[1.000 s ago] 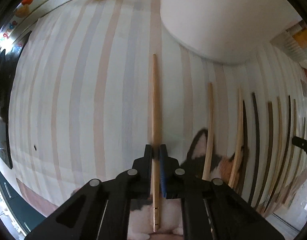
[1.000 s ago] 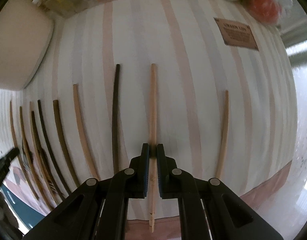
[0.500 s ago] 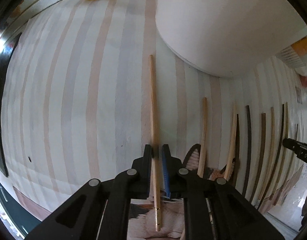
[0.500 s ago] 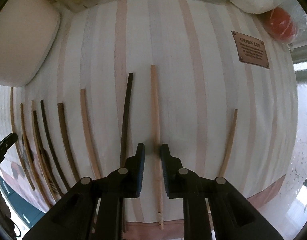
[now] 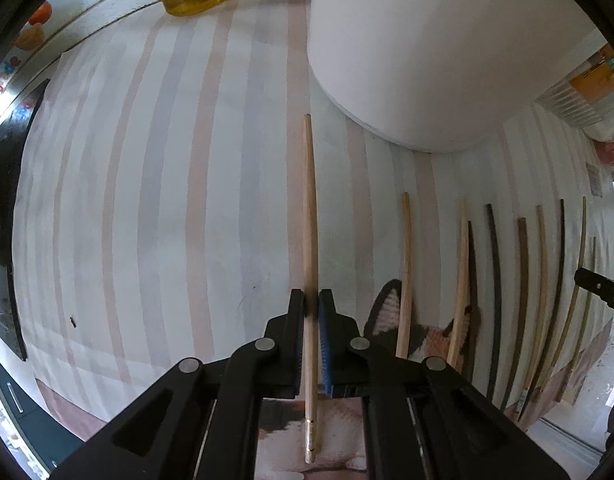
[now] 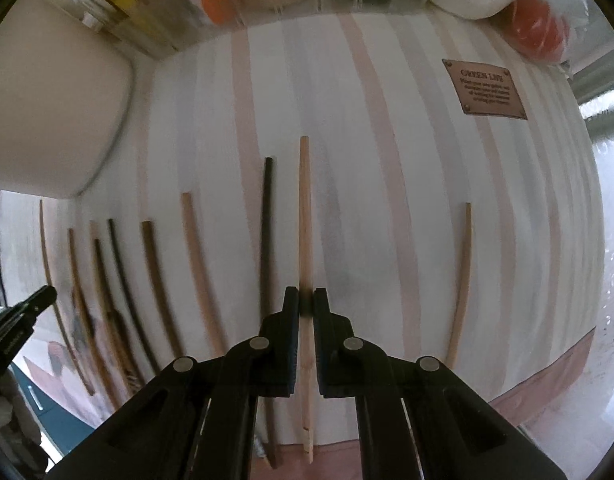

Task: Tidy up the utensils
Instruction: 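Lift both held chopsticks up toward the cream utensil holder, then lower both chopsticks into the holder and open both tools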

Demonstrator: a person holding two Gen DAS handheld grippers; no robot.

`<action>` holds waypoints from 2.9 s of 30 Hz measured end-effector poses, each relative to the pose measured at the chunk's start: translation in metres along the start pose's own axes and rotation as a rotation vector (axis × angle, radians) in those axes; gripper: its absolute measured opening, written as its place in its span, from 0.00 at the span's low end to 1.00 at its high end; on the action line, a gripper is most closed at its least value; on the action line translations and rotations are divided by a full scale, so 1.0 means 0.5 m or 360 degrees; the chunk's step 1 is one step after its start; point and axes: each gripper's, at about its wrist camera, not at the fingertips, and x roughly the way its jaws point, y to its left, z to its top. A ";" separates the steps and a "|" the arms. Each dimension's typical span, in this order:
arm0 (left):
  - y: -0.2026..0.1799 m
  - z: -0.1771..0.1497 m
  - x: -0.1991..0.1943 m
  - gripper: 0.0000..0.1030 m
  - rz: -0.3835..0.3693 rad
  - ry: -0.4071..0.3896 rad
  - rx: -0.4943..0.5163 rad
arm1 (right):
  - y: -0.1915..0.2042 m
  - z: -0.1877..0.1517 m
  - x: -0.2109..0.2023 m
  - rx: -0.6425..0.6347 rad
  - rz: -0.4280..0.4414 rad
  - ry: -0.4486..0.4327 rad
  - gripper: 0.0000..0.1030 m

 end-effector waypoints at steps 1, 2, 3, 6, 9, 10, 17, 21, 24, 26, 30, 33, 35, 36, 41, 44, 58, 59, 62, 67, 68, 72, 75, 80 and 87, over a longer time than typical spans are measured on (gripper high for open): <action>0.011 -0.003 -0.011 0.05 -0.0021 -0.0001 -0.0010 | 0.003 -0.004 -0.005 0.0006 0.0020 -0.0005 0.07; 0.015 -0.006 -0.016 0.05 -0.0049 0.0009 -0.0014 | 0.006 -0.005 -0.007 0.0003 0.0028 0.0001 0.07; 0.024 -0.007 -0.026 0.05 -0.0068 0.0017 -0.0020 | 0.010 -0.008 -0.005 -0.0005 0.0026 0.0017 0.07; 0.049 -0.003 -0.040 0.05 -0.0100 0.0053 -0.0022 | 0.022 -0.013 0.013 -0.0035 -0.0022 0.0099 0.07; 0.049 0.007 -0.028 0.05 -0.0071 0.0095 -0.0011 | 0.019 -0.012 0.042 -0.0037 -0.0072 0.0149 0.07; 0.048 0.013 -0.028 0.07 -0.0063 0.0091 -0.0022 | 0.022 -0.011 0.041 -0.0042 -0.0080 0.0151 0.07; 0.037 0.026 -0.027 0.10 -0.0026 0.0057 -0.0027 | 0.039 0.013 0.048 -0.0026 -0.0158 0.0134 0.17; -0.008 0.006 -0.034 0.05 0.0042 0.0013 0.0030 | 0.049 0.031 0.061 0.0005 -0.0178 0.0121 0.21; -0.011 -0.006 -0.043 0.04 0.0040 0.0004 0.0010 | 0.037 0.037 0.052 0.0028 -0.0166 0.0072 0.07; -0.010 -0.014 -0.051 0.04 0.0029 -0.0010 -0.0005 | 0.031 0.031 0.048 0.0055 -0.0108 0.0058 0.06; 0.000 -0.052 -0.111 0.04 0.0003 -0.0100 -0.0006 | -0.007 0.015 -0.014 0.0050 -0.0044 -0.0064 0.06; 0.007 -0.083 -0.171 0.04 -0.0018 -0.0185 -0.0015 | -0.003 0.001 -0.055 0.0039 -0.0004 -0.0146 0.06; 0.010 -0.103 -0.207 0.04 -0.0027 -0.0238 -0.0018 | 0.007 -0.007 -0.085 0.0023 0.0036 -0.0202 0.06; 0.012 -0.113 -0.220 0.04 -0.0029 -0.0258 -0.0022 | 0.009 -0.008 -0.098 0.0014 0.0045 -0.0219 0.06; 0.032 -0.153 -0.325 0.04 -0.0070 -0.0411 -0.0056 | 0.043 -0.008 -0.161 -0.0068 0.0129 -0.0338 0.06; 0.021 -0.147 -0.361 0.04 -0.0077 -0.0494 -0.0076 | 0.086 0.002 -0.194 -0.0106 0.0176 -0.0396 0.06; 0.077 -0.095 -0.572 0.04 -0.0141 -0.0878 -0.0122 | 0.205 0.032 -0.392 -0.0191 0.0377 -0.0786 0.06; 0.077 -0.093 -0.592 0.04 -0.0154 -0.0900 -0.0114 | 0.212 0.036 -0.414 -0.0192 0.0398 -0.0837 0.06; 0.078 -0.085 -0.632 0.04 -0.0177 -0.0954 -0.0093 | 0.230 0.048 -0.471 -0.0199 0.0449 -0.0958 0.06; 0.066 -0.068 -0.711 0.04 -0.0209 -0.1066 -0.0035 | 0.261 0.075 -0.549 -0.0224 0.0476 -0.1146 0.06; 0.063 -0.063 -0.720 0.04 -0.0212 -0.1078 -0.0023 | 0.268 0.082 -0.561 -0.0226 0.0478 -0.1176 0.06; 0.043 -0.025 -0.754 0.04 -0.0222 -0.1135 0.0022 | 0.291 0.119 -0.593 -0.0220 0.0486 -0.1272 0.06; 0.021 0.013 -0.766 0.04 -0.0227 -0.1163 0.0068 | 0.302 0.147 -0.611 -0.0209 0.0499 -0.1327 0.06; -0.012 0.074 -0.761 0.04 -0.0250 -0.1167 0.0137 | 0.319 0.190 -0.644 -0.0192 0.0503 -0.1434 0.06; -0.026 0.157 -0.702 0.04 -0.0275 -0.1096 0.0158 | 0.335 0.256 -0.621 -0.0162 0.0490 -0.1479 0.06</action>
